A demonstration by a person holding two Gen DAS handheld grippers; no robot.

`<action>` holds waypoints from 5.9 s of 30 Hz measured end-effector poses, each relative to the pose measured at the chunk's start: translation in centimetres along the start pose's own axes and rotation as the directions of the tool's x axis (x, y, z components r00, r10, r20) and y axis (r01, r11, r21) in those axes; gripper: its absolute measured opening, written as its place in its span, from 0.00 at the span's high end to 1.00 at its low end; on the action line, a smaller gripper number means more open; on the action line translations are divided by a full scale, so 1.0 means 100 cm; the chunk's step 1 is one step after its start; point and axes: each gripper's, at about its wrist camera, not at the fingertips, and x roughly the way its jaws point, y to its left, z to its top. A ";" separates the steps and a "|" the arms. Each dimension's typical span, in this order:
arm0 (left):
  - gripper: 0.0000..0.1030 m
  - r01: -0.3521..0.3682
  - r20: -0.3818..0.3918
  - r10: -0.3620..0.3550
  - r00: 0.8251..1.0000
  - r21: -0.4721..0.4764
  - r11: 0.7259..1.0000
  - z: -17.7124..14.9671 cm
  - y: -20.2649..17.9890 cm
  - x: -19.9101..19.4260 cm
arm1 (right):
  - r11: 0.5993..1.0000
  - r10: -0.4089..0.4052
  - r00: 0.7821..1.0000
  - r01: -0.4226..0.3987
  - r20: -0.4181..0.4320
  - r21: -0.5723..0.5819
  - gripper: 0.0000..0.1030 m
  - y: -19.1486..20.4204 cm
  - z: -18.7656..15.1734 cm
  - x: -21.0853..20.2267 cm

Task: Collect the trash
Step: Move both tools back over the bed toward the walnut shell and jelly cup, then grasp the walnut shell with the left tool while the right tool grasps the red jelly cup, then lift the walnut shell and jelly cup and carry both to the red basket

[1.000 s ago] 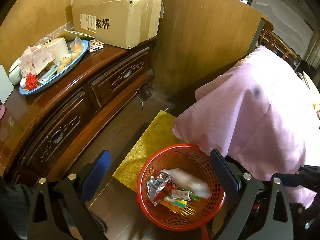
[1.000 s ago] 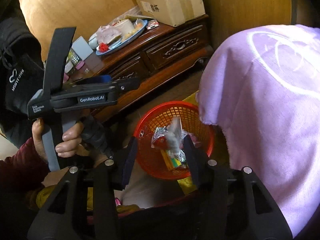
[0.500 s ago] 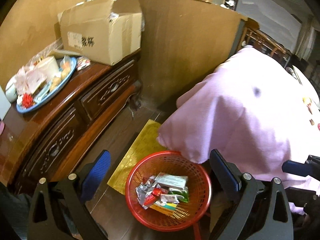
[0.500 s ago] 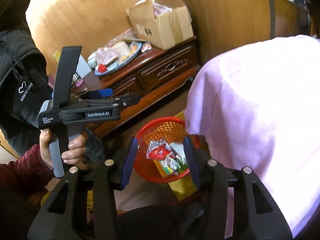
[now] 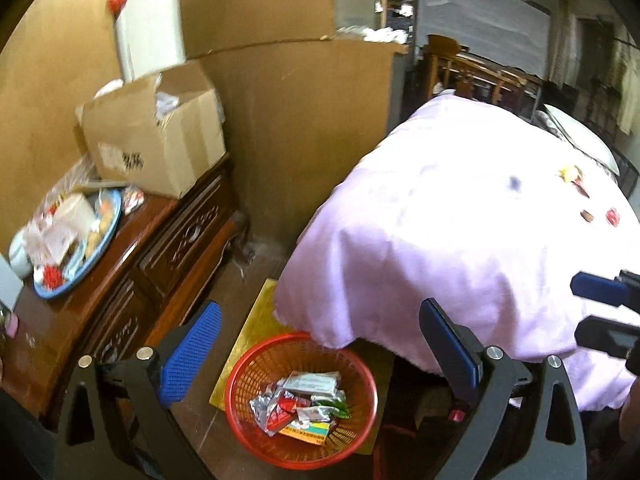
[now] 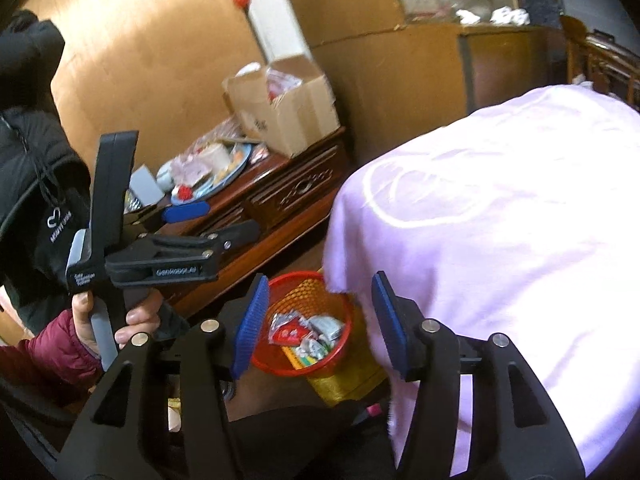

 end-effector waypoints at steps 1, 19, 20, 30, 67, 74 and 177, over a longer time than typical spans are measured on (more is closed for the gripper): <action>0.06 0.002 0.009 -0.003 1.000 0.019 1.000 0.003 -0.009 -0.003 | 1.000 -0.005 1.000 0.005 0.010 0.005 0.46 -0.004 0.000 -0.005; 0.06 0.160 0.030 -0.171 0.985 0.215 0.963 0.054 -0.170 0.019 | 0.947 -0.270 0.945 0.227 0.186 0.227 0.42 -0.133 -0.006 -0.105; 0.06 0.168 0.028 -0.178 0.984 0.222 0.960 0.058 -0.181 0.022 | 0.941 -0.284 0.940 0.235 0.190 0.245 0.42 -0.143 -0.007 -0.111; 0.06 0.224 -0.012 -0.230 0.973 0.292 0.930 0.084 -0.273 0.065 | 0.848 -0.451 0.872 0.354 0.188 0.394 0.35 -0.224 -0.019 -0.147; 0.05 0.376 -0.183 -0.330 0.926 0.394 0.839 0.089 -0.455 0.177 | 0.583 -0.610 0.792 0.422 0.031 0.694 0.12 -0.397 -0.085 -0.172; 0.17 0.355 -0.136 -0.330 0.934 0.444 0.823 0.080 -0.459 0.166 | 0.581 -0.614 0.789 0.431 0.024 0.690 0.12 -0.398 -0.084 -0.170; 0.67 0.170 -0.050 -0.163 0.985 0.210 0.963 0.024 -0.101 -0.023 | 0.883 -0.464 0.860 0.427 0.213 0.196 0.46 -0.103 -0.015 -0.144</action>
